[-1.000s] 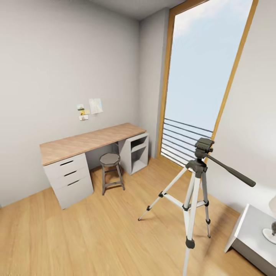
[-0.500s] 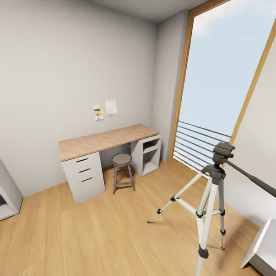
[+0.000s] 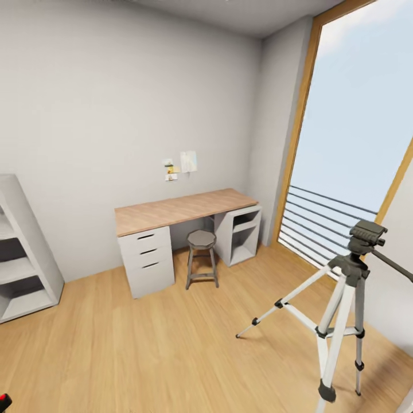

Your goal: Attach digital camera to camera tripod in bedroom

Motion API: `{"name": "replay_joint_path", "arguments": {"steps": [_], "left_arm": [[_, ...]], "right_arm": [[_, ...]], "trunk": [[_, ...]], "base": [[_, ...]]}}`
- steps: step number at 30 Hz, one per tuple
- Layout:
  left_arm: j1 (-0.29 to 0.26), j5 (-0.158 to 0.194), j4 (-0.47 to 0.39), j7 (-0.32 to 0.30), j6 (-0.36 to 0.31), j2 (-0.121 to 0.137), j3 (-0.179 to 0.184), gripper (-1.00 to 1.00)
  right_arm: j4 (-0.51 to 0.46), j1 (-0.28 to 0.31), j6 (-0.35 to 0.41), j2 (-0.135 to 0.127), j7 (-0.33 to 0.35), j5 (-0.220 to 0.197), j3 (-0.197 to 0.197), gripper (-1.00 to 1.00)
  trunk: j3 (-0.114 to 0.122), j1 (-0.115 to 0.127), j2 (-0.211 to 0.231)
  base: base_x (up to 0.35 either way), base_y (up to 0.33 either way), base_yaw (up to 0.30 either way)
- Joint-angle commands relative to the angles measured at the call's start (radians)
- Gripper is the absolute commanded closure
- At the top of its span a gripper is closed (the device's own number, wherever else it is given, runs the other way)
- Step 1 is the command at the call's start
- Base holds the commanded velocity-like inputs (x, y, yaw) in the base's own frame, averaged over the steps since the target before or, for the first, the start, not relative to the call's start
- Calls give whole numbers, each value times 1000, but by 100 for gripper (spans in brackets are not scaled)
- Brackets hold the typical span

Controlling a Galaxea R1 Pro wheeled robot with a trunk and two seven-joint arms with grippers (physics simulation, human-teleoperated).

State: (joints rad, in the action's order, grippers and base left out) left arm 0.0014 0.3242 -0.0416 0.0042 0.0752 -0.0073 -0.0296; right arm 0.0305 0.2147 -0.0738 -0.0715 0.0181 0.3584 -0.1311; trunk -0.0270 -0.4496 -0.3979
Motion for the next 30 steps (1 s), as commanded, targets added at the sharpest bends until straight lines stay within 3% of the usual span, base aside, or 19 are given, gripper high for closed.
{"name": "replay_joint_path", "arguments": {"steps": [1,7,20,30], "left_arm": [[0,3,-1,0,1,0,-3,-100],[0,3,-1,0,1,-1,-3,-100],[0,1,-1,0,1,-2,-2,-100],[0,2,-1,0,1,-1,-1,-100]], "right_arm": [[3,2,-6,-1,2,7,-8,-100],[3,2,-7,-1,2,7,-8,-100],[3,2,2,4,-11,11,-7,-100],[2,2,2,2,-12,15,-6,-100]], "trunk": [[-1,0,-2],[3,0,-2],[4,0,-2],[4,0,-2]], "base": [[-167,135,238],[-214,190,177],[-174,272,39],[-64,137,240]]}}
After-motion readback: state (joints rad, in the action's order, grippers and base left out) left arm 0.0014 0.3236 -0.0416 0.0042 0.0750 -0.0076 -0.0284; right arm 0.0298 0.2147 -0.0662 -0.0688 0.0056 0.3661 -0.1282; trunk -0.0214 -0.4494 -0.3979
